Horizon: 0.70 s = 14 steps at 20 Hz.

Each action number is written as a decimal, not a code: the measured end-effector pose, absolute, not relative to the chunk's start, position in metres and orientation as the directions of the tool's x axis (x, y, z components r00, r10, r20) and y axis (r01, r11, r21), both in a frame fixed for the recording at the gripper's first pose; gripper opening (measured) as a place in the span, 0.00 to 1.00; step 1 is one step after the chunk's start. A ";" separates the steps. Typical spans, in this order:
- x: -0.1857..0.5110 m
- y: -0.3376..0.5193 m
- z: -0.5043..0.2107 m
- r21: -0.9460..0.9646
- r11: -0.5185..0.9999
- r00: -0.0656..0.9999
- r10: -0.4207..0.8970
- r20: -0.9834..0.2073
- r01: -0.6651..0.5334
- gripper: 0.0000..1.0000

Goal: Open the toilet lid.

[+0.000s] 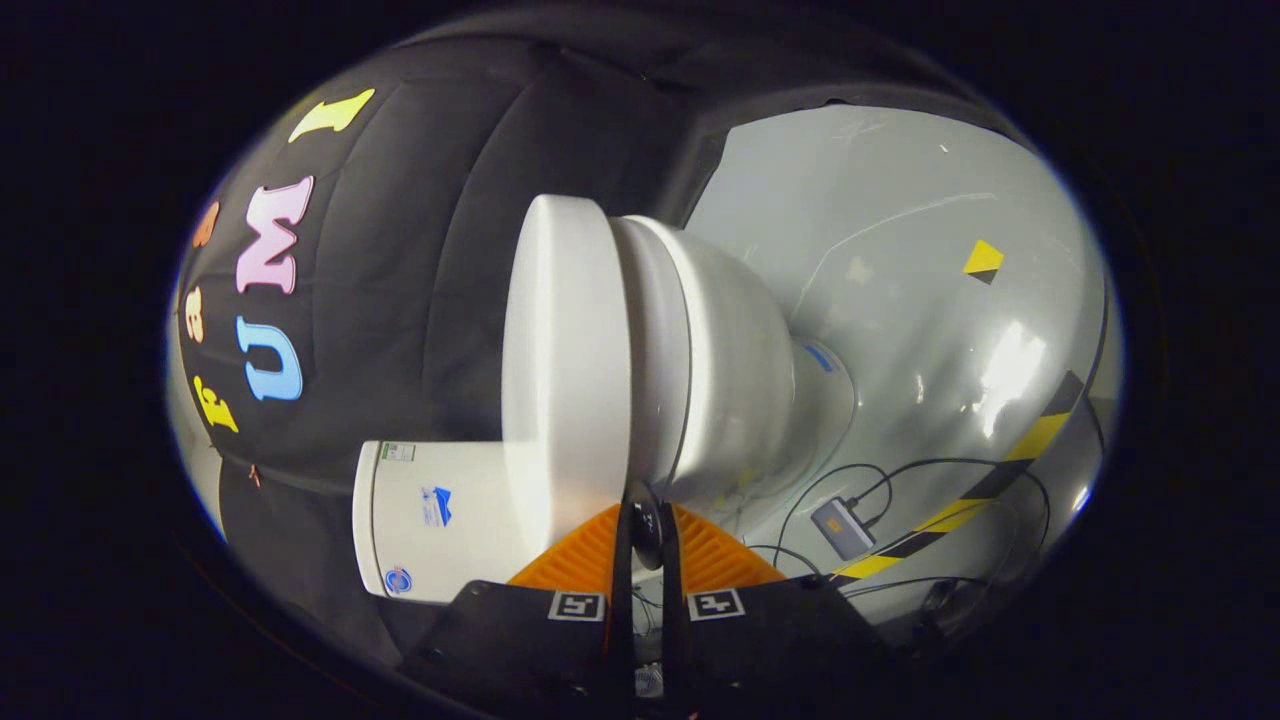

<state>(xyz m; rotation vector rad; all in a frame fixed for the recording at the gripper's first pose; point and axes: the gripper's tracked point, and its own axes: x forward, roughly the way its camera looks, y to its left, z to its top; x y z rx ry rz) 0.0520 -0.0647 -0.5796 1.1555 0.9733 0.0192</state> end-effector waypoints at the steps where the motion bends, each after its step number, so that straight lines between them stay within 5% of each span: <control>1: 0.052 -0.064 -0.579 0.753 0.490 0.594 0.471 -0.652 0.439 0.16; 14: 0.061 -0.056 -0.513 0.541 0.755 0.546 0.294 -0.785 0.371 0.15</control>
